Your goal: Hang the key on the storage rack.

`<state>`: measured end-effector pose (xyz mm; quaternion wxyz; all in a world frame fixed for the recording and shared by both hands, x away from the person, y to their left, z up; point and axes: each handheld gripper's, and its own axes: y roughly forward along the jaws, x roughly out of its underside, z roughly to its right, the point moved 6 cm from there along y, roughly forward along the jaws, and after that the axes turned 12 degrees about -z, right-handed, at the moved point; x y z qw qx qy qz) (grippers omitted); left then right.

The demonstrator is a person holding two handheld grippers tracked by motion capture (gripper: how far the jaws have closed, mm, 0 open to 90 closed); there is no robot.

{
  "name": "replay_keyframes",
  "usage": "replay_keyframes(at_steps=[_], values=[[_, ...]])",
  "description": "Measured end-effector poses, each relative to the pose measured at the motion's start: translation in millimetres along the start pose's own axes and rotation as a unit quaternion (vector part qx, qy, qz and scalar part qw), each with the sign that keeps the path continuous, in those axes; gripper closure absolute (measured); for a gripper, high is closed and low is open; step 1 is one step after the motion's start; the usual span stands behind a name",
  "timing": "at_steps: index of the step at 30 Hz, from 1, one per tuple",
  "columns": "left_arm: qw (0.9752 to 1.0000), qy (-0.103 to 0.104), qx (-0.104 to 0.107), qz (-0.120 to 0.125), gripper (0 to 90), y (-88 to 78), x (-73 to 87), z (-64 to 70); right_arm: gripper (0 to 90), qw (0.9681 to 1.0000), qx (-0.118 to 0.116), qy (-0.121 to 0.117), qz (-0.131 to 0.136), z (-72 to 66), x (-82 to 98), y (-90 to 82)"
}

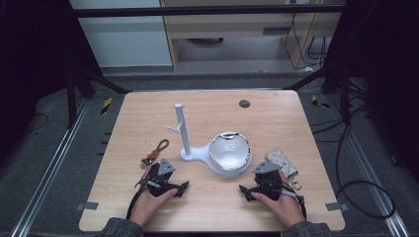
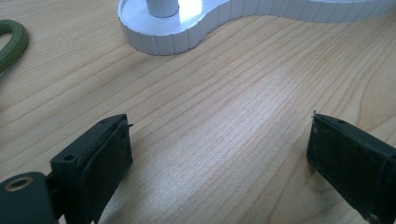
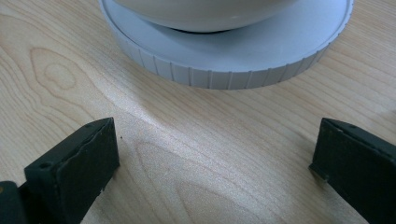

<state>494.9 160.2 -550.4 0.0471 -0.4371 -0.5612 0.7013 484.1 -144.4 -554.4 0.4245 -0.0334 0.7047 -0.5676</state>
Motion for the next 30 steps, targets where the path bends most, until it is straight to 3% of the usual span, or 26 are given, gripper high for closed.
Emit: replay_keyframes(at_steps=[4,6,9,10,11,12,13,14,15,16,17,18,19,20,23,24,30], values=[[0.9997,0.018,0.001,-0.017,4.4,-6.8,3.3,-4.5,0.5,1.0,0.001,0.0,0.0,0.0,0.0,-0.1],[0.9997,0.015,0.005,-0.02,4.7,-15.8,4.6,-10.9,0.5,1.0,0.003,0.0,0.0,0.2,0.3,-0.2],[0.9997,0.008,-0.007,-0.023,5.4,-27.0,5.0,-22.2,0.5,1.0,0.005,0.001,0.001,0.2,0.5,0.0],[0.9995,-0.002,-0.013,-0.029,6.0,-37.6,5.7,-35.9,0.5,1.0,0.006,0.0,0.001,0.3,0.5,0.0],[0.9995,-0.002,-0.013,-0.029,6.8,-37.6,5.7,-35.9,0.5,1.0,0.006,0.0,0.001,0.3,0.5,0.0],[0.999,-0.012,-0.016,-0.039,7.0,-46.3,6.7,-51.1,0.5,1.0,0.006,0.0,0.001,0.4,0.5,0.0],[0.999,-0.012,-0.016,-0.039,6.9,-46.3,6.7,-51.1,0.5,1.0,0.006,0.0,0.001,0.4,0.5,-0.1],[0.9982,-0.022,-0.019,-0.053,6.9,-52.8,6.6,-66.5,0.5,1.0,0.006,0.0,0.0,0.4,0.6,-0.2],[0.9982,-0.022,-0.019,-0.053,6.9,-52.8,6.6,-66.5,0.5,1.0,0.006,0.0,0.0,0.4,0.6,-0.2],[0.9972,-0.031,-0.019,-0.066,7.0,-58.3,5.0,-79.5,0.5,1.0,0.006,0.0,0.001,0.3,0.5,0.0],[0.9972,-0.031,-0.019,-0.066,7.0,-58.3,5.0,-79.5,0.5,1.0,0.006,0.0,0.001,0.3,0.5,0.0],[0.9961,-0.03,-0.027,-0.078,7.4,-63.0,2.2,-90.8,0.5,1.0,0.006,0.0,0.0,0.3,0.5,-0.2],[0.9961,-0.03,-0.027,-0.078,8.0,-63.0,2.2,-90.8,0.5,1.0,0.006,0.0,0.0,0.3,0.5,-0.2],[0.9949,-0.026,-0.036,-0.09,8.1,-66.3,-0.6,-101.2,0.5,1.0,0.005,0.001,0.0,0.3,0.5,-0.2],[0.9939,-0.026,-0.043,-0.098,9.7,-67.8,-3.6,-110.9,0.5,1.0,0.005,0.001,0.0,0.2,0.6,-0.2],[0.9932,-0.035,-0.042,-0.103,11.3,-67.9,-6.8,-119.4,0.5,1.0,0.004,0.003,-0.001,-0.1,0.6,-0.3],[0.9913,-0.05,-0.038,-0.116,20.3,-61.8,-15.7,-131.7,0.4,1.0,0.005,0.0,0.0,0.3,0.5,-0.2]])
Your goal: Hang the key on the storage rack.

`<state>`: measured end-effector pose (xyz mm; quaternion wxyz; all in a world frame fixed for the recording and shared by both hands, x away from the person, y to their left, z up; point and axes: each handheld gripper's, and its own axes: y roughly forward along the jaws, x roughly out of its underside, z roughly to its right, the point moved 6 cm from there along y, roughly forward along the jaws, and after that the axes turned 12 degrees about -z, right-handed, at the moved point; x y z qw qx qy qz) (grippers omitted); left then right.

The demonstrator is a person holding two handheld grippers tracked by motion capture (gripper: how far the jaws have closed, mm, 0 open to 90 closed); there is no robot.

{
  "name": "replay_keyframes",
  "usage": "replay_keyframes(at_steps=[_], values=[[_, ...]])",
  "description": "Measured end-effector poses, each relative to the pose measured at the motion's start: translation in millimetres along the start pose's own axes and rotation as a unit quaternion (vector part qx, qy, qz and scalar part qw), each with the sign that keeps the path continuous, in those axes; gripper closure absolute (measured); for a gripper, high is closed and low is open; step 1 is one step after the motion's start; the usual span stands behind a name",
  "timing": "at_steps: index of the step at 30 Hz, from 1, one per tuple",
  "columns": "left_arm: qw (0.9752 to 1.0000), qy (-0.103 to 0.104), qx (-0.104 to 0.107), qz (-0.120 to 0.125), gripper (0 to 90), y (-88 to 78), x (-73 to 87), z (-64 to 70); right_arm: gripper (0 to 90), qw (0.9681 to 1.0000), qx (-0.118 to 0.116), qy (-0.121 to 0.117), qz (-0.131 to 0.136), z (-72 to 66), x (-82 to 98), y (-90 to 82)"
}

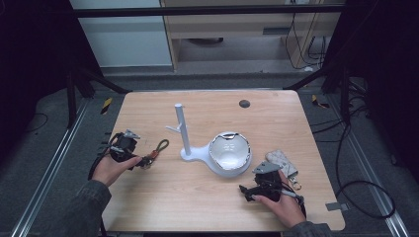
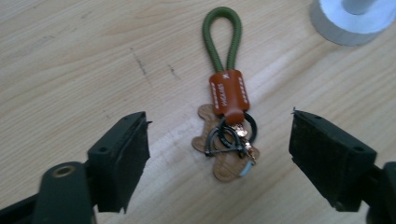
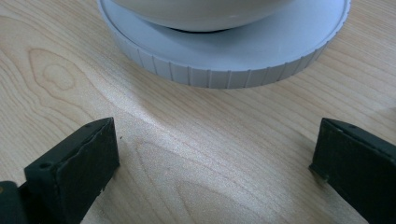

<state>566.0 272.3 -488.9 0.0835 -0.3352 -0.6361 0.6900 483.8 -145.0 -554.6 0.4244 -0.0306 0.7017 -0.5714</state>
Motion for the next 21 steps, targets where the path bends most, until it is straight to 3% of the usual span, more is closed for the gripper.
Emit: replay_keyframes(at_steps=[2,6,11,17,21], values=[[0.9998,0.016,0.012,-0.005,29.6,3.2,-6.6,2.8,0.4,1.0,0.0,0.0,0.0,0.0,0.0,0.0],[0.9991,0.028,0.013,-0.029,36.9,12.8,-14.3,7.3,0.4,1.0,0.0,0.0,0.0,0.1,0.0,0.0],[0.9979,0.024,0.017,-0.058,44.4,23.3,-22.3,3.2,0.4,1.0,-0.001,0.002,0.0,-0.3,0.0,-0.2],[0.9979,0.024,0.021,-0.057,52.4,26.9,-28.7,5.0,0.4,1.0,0.0,-0.001,0.0,0.2,0.0,0.1],[0.9966,0.032,0.025,-0.071,54.0,34.6,-29.2,7.7,0.4,1.0,0.0,-0.001,0.0,0.1,-0.1,0.1]])
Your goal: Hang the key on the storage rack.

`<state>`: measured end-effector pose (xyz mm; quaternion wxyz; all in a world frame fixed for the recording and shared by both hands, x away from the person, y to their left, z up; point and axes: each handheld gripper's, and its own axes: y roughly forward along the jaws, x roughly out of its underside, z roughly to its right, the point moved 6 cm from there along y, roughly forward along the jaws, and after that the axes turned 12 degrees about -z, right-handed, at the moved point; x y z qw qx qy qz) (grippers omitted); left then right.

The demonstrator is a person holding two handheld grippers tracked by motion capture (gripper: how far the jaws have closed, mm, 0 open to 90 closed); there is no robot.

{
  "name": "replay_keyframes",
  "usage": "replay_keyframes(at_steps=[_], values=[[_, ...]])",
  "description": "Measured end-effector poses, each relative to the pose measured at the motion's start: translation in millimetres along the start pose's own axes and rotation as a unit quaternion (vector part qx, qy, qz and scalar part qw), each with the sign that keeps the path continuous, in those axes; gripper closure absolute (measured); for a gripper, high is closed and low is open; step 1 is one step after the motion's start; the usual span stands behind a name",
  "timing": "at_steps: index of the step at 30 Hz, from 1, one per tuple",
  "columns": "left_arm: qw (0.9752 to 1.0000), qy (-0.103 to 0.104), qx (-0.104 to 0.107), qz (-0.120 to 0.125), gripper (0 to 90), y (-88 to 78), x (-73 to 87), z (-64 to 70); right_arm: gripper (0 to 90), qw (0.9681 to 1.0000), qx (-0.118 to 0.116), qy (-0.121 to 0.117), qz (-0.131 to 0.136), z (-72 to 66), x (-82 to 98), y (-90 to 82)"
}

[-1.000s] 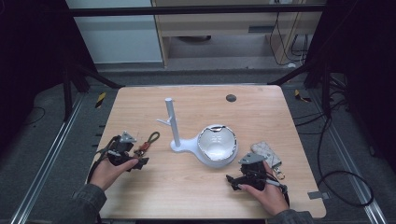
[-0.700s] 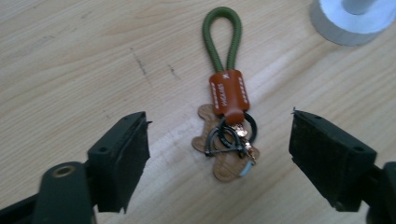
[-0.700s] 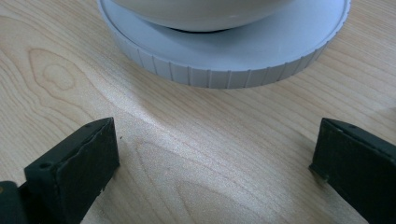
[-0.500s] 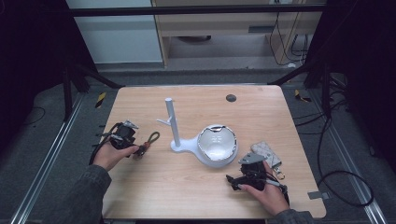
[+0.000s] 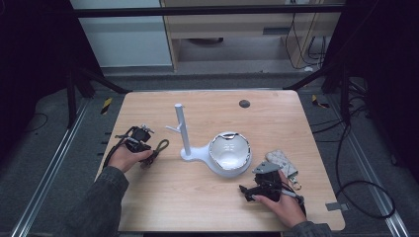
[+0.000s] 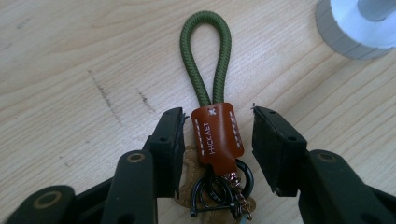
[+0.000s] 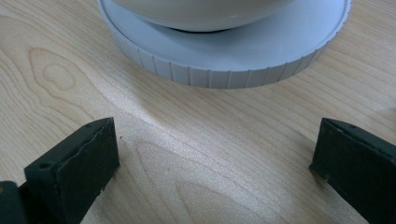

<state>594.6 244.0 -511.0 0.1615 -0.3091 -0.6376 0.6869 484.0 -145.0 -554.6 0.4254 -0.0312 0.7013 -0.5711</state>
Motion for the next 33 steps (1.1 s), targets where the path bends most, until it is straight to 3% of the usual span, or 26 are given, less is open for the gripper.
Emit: replay_keyframes(at_steps=[26,33], values=[[0.9998,-0.007,0.013,-0.017,59.0,12.3,-3.4,-3.4,0.4,1.0,-0.004,0.001,-0.002,-0.5,0.3,-0.6],[0.9998,-0.003,-0.002,-0.02,64.1,10.2,-4.6,-0.6,0.5,1.0,-0.003,-0.001,0.0,-0.4,0.4,-0.4]])
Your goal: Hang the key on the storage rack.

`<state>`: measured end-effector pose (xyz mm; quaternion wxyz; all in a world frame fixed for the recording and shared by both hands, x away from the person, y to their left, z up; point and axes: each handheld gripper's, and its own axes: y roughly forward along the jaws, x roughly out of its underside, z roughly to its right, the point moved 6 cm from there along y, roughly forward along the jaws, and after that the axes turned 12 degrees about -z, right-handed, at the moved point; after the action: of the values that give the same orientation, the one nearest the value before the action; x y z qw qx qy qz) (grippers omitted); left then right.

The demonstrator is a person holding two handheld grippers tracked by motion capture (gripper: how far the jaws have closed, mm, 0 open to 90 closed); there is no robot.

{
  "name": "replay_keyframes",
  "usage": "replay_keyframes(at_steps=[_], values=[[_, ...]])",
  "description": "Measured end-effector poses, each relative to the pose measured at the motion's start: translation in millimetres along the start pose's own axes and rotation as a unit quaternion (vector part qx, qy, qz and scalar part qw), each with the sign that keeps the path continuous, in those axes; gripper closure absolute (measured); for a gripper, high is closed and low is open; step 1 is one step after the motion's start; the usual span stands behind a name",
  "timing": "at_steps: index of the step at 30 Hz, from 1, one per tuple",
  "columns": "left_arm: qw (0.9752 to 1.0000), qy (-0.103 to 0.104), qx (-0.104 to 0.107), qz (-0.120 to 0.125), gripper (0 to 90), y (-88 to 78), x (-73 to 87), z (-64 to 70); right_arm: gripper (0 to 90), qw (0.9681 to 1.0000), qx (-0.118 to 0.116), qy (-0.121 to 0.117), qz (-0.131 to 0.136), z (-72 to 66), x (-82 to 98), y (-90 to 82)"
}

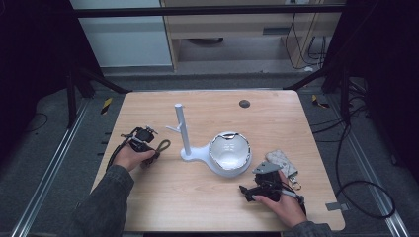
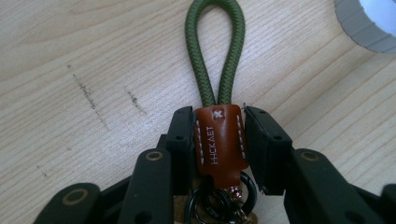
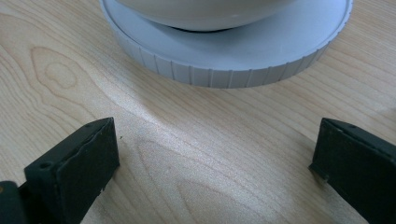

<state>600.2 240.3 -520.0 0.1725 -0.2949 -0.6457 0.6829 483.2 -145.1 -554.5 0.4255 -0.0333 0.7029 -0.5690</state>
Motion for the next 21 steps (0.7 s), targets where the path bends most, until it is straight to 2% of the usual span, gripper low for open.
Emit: replay_keyframes(at_steps=[3,4,5,8,10,11,15,16,17,18,21], values=[[0.9999,0.0,-0.006,0.013,64.9,-7.5,1.7,0.0,0.5,1.0,-0.001,0.0,0.0,-0.2,0.2,-0.1],[0.9997,-0.001,-0.007,0.025,65.0,-13.8,3.6,0.6,0.5,1.0,-0.001,0.0,0.0,-0.2,0.2,-0.1],[0.9997,-0.001,-0.007,0.025,65.1,-13.8,3.6,0.6,0.5,1.0,-0.001,0.0,0.0,-0.2,0.2,-0.1],[0.9992,0.008,-0.011,0.037,65.3,-23.1,8.3,2.1,0.5,1.0,0.0,-0.001,0.0,0.0,0.1,-0.1],[0.9983,0.008,-0.017,0.056,65.4,-32.6,14.1,3.9,0.5,1.0,-0.001,0.0,0.0,-0.2,0.2,-0.1],[0.9983,0.008,-0.017,0.056,65.5,-32.6,14.1,3.9,0.5,1.0,-0.001,0.0,0.0,-0.2,0.2,-0.1],[0.9963,0.014,-0.019,0.082,65.6,-45.4,22.0,8.3,0.5,1.0,-0.001,0.0,0.0,-0.2,0.2,-0.1],[0.995,0.018,-0.022,0.096,65.6,-52.7,25.5,11.3,0.5,1.0,-0.001,0.0,0.0,-0.3,0.2,-0.1],[0.995,0.018,-0.022,0.096,65.6,-52.7,25.5,11.3,0.5,1.0,-0.001,0.0,0.0,-0.3,0.2,-0.1],[0.9936,0.019,-0.024,0.109,65.6,-60.2,28.8,14.3,0.5,1.0,-0.001,0.001,0.0,-0.3,0.2,-0.1],[0.9923,0.021,-0.025,0.119,65.7,-67.0,32.0,16.0,0.5,1.0,-0.001,0.0,0.0,-0.2,0.2,-0.1]])
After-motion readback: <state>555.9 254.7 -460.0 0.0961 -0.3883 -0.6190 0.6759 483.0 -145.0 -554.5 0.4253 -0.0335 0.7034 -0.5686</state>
